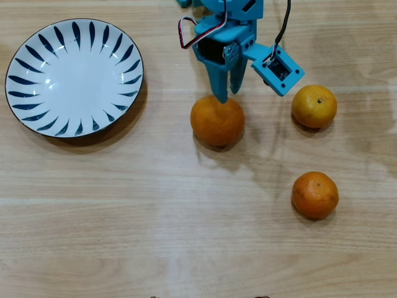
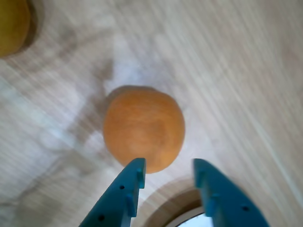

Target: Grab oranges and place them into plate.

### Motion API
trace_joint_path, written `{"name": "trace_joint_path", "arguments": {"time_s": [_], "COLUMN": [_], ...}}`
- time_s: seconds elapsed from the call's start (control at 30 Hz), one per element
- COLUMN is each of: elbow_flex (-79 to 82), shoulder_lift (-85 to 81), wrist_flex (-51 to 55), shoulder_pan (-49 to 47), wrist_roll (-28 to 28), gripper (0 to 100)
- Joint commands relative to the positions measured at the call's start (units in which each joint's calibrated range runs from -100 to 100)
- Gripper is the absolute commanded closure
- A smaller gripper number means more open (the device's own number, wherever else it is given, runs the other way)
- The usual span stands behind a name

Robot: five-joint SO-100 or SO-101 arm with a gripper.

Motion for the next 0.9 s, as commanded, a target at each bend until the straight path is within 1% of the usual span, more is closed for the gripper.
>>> {"name": "trace_joint_path", "arguments": {"time_s": [0.0, 0.07, 0.13, 0.23, 0.4, 0.67, 0.87], "elbow_flex": [-0.9, -0.9, -0.8, 0.4, 4.7, 6.0, 5.6], "shoulder_lift": [-0.9, -0.9, -0.8, -0.4, 0.0, 5.7, 10.0], "wrist_flex": [2.9, 4.6, 5.1, 5.2, 4.4, 3.9, -2.7], "shoulder_pan": [-0.5, -1.6, -1.9, -2.7, -4.5, -4.2, -3.6], "wrist_roll": [-2.0, -2.8, -3.4, -3.9, -7.4, -9.0, -8.5], "gripper": [62, 52, 47, 46, 46, 46, 46]}}
